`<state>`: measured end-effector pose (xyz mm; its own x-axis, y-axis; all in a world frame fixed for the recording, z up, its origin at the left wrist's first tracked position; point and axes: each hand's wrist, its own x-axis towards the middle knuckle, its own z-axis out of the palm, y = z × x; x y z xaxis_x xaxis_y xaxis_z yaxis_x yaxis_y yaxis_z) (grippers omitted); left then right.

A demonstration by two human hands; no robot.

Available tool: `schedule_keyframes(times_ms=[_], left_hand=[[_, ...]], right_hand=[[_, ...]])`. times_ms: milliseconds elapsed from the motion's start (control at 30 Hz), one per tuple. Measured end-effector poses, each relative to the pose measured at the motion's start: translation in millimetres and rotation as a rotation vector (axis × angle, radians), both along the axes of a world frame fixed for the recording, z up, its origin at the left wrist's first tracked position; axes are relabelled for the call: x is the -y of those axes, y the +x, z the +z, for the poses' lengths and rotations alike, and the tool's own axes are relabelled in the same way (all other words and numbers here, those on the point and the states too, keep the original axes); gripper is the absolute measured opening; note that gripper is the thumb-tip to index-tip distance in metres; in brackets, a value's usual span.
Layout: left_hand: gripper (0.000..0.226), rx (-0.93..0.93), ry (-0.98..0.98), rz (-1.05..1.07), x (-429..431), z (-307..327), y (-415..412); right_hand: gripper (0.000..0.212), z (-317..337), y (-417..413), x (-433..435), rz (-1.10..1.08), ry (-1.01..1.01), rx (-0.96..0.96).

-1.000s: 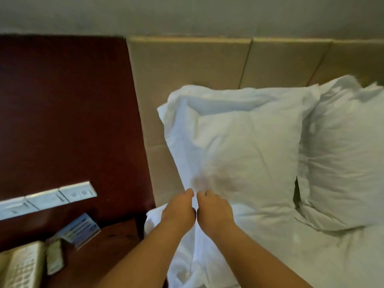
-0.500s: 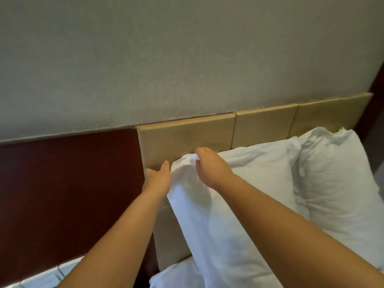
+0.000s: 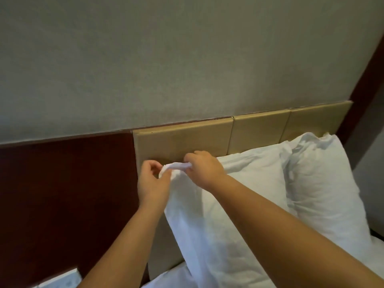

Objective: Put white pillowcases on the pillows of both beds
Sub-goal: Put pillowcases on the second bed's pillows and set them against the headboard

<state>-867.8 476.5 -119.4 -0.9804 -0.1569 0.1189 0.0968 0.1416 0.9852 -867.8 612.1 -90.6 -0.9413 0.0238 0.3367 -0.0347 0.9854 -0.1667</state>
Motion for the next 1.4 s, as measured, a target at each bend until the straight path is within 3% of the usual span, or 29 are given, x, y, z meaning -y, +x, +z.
schedule_keyframes(times_ms=[67,167,300,467,800,1100,1400], left_hand=[[0.014,-0.196,-0.101,0.144,2.1,8.7,5.0],[0.025,-0.318,-0.095,0.205,-9.9,24.4,18.3],[0.034,-0.344,-0.202,-0.002,-71.6,19.8,55.7],[0.028,-0.310,-0.319,-0.321,-158.1,6.2,116.6],[0.021,-0.379,-0.716,-0.550,-285.1,15.2,162.1],[0.029,-0.359,-0.896,-0.538,-373.0,24.5,64.0],[0.028,-0.604,-1.151,-0.560,-463.3,19.5,-58.4]], right_hand=[[0.014,1.7,7.2,1.1,0.023,0.023,-0.083],[0.018,5.6,26.1,-5.9,0.049,0.050,-0.165],[0.017,6.3,70.3,-44.2,0.012,0.080,-0.161],[0.022,1.7,147.9,-125.6,-0.121,0.091,-0.062],[0.016,-25.3,228.3,-265.0,-0.410,-0.024,-0.081],[0.019,-11.6,150.2,-360.4,-0.447,0.017,-0.004],[0.059,-14.6,13.1,-430.5,-0.517,0.050,0.199]])
